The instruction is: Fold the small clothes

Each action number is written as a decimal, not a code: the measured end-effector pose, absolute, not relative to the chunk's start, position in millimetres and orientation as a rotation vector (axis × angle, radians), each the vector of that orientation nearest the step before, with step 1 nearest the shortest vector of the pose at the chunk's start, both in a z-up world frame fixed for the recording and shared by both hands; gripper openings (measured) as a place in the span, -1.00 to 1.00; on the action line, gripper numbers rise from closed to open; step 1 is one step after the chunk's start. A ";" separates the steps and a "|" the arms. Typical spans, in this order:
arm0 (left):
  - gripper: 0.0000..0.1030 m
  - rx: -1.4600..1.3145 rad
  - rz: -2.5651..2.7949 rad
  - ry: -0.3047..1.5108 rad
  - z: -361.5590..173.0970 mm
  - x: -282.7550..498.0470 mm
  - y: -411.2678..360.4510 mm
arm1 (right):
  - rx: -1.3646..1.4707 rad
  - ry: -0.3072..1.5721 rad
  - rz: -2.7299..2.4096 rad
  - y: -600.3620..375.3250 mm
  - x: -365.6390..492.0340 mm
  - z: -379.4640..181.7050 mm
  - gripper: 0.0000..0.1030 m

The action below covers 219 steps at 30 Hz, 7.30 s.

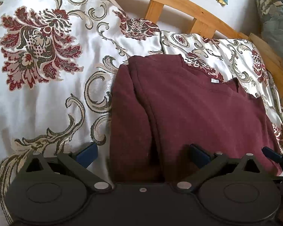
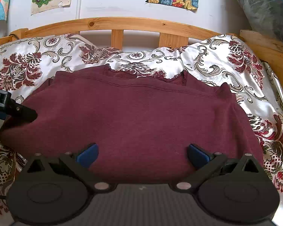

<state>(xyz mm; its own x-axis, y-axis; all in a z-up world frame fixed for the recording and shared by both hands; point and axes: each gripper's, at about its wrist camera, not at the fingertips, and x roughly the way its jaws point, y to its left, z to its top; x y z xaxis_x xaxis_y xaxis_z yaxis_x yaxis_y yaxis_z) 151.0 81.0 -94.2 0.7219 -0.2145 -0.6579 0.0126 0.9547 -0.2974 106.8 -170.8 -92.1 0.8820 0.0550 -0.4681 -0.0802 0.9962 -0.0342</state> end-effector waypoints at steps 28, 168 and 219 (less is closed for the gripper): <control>-0.63 -0.193 -0.039 0.701 -69.2 137.3 52.1 | 0.061 0.482 0.040 -225.7 73.5 -73.9 1.00; 0.83 -0.160 -0.443 0.537 -20.5 130.3 -78.2 | 0.461 0.525 0.214 -349.7 95.1 -29.4 1.00; 0.96 -0.287 -0.562 0.834 -98.9 161.4 -93.3 | 0.287 0.545 0.076 -362.7 186.1 -23.8 -0.86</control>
